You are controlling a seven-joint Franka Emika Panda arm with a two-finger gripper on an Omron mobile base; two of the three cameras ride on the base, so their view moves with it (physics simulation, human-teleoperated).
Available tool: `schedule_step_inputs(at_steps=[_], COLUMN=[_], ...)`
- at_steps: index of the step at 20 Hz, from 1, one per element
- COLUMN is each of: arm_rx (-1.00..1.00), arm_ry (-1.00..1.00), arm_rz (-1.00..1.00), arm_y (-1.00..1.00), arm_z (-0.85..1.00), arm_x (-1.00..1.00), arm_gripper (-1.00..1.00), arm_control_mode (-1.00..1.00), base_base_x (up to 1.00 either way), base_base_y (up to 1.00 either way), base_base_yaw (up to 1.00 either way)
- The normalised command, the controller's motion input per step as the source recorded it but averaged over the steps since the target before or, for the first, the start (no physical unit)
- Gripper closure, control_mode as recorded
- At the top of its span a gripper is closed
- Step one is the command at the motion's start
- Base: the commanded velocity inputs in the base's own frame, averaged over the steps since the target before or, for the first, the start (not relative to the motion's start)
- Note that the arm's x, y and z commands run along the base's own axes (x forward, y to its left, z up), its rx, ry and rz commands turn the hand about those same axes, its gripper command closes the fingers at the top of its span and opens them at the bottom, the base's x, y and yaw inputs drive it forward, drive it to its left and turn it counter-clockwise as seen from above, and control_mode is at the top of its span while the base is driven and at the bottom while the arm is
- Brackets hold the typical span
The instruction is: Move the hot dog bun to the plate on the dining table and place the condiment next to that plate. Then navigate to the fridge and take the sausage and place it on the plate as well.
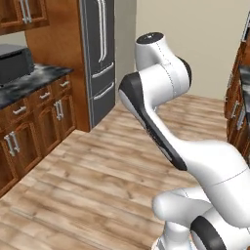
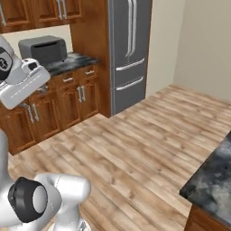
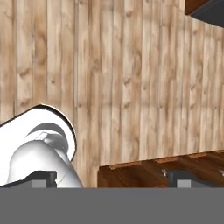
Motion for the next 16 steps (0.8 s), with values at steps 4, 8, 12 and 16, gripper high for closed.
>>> schedule_step_inputs(at_steps=[4, 8, 12, 16], arm_rx=[0.00, 0.00, 0.00, 0.00], arm_ry=[0.00, 0.00, 0.00, 0.00], arm_rz=[0.00, 0.00, 0.00, 0.00], arm_y=[0.00, 0.00, 0.00, 0.00], arm_z=[0.00, 0.00, 0.00, 0.00], arm_x=[0.00, 0.00, 0.00, 0.00], arm_gripper=[-1.00, -1.00, -1.00, -1.00], arm_control_mode=[1.00, 1.00, 1.00, 1.00], base_base_x=[1.00, 1.00, 1.00, 1.00], base_base_y=[0.00, 0.00, 0.00, 0.00], base_base_yaw=[-0.29, -0.31, -0.30, -0.29])
